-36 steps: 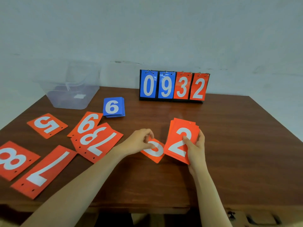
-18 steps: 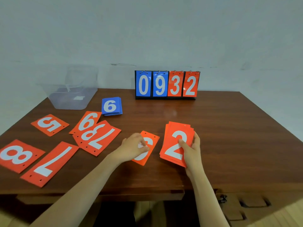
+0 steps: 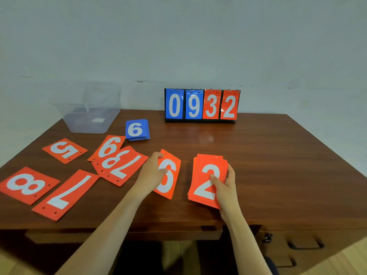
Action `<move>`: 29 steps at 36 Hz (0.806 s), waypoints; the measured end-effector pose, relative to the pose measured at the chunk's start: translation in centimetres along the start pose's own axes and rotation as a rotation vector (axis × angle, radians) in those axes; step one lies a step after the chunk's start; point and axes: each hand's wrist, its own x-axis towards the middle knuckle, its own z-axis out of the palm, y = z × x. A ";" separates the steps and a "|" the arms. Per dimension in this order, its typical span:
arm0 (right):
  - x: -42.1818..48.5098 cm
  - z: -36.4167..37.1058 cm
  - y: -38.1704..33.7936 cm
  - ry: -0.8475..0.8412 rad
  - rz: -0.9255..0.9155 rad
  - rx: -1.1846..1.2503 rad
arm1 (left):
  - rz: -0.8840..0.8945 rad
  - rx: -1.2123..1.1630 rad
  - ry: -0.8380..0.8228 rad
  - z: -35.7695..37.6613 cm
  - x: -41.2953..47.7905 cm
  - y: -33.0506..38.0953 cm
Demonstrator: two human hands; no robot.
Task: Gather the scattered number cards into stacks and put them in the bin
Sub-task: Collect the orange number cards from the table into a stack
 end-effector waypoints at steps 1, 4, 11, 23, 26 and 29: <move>-0.1 0.3 0.1 -0.003 0.001 -0.006 | 0.015 -0.137 0.023 -0.2 -0.4 0.0; -0.2 1.4 0.2 -0.034 0.002 -0.022 | 0.018 -0.457 0.047 -0.7 -1.5 0.4; -0.7 4.9 -0.7 -0.125 0.008 0.008 | 0.047 -0.335 0.006 0.4 -3.1 0.6; -0.8 10.3 -1.2 -0.223 -0.001 -0.010 | 0.069 -0.043 0.247 -2.8 -1.0 -3.1; -0.2 11.1 -1.4 -0.212 0.047 -0.023 | -0.009 0.229 0.221 -5.0 -0.1 -5.0; 0.2 11.5 -1.6 -0.188 0.044 -0.023 | 0.019 0.543 0.056 -5.7 0.2 -6.8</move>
